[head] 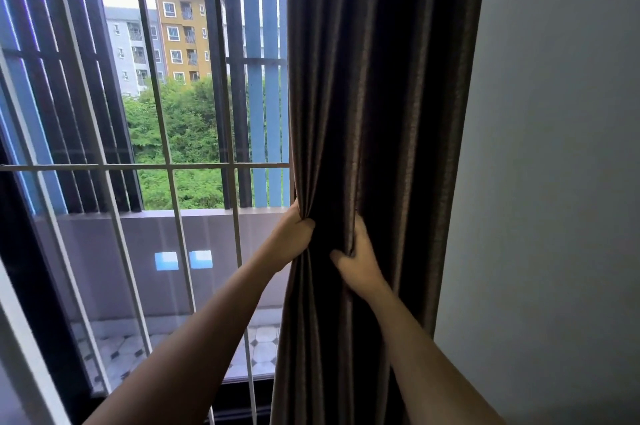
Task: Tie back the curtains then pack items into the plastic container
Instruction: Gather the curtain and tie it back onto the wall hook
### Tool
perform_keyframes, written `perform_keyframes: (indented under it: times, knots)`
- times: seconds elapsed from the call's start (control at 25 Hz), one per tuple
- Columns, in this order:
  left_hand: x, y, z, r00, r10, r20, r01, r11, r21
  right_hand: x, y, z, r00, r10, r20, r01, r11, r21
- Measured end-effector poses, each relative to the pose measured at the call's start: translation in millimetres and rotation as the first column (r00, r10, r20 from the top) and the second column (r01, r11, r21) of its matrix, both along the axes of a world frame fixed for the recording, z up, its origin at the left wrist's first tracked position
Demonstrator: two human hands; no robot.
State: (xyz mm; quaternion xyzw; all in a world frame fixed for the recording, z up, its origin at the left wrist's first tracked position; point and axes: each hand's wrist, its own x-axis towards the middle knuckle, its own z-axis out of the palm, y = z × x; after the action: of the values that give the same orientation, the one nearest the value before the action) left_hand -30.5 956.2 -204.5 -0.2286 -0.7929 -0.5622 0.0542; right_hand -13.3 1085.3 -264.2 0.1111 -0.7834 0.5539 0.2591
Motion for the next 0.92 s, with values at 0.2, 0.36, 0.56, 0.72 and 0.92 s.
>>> perform_keyframes:
  times: [0.2, 0.36, 0.56, 0.72, 0.92]
  knots:
    - [6.0, 18.1, -1.7, 0.995, -0.072, 0.062, 0.067, 0.995, 0.074, 2.9, -10.3, -41.4, 0.977, 0.125, 0.174, -0.132, 0.991, 0.030]
    - [5.1, 25.0, -4.5, 0.989, -0.083, 0.125, 0.071, 0.993, 0.095, 3.3, -14.7, -33.7, 0.953, 0.129, 0.276, -0.182, 0.967, 0.177]
    - [3.8, 36.0, -2.9, 0.995, 0.091, -0.043, -0.092, 0.995, -0.028, 6.0, -7.5, -25.8, 0.947, 0.114, 0.300, -0.236, 0.880, 0.412]
    - [-5.2, 16.3, -2.1, 0.993, 0.107, -0.056, -0.110, 0.992, -0.059, 11.1, 28.3, 19.3, 0.831, -0.325, -0.452, 0.460, 0.858, 0.228]
    - [-2.6, 7.6, -3.3, 0.995, 0.096, -0.026, -0.097, 0.995, -0.031, 10.6, 50.2, 117.9, 0.827, -0.392, -0.403, 0.350, 0.920, -0.176]
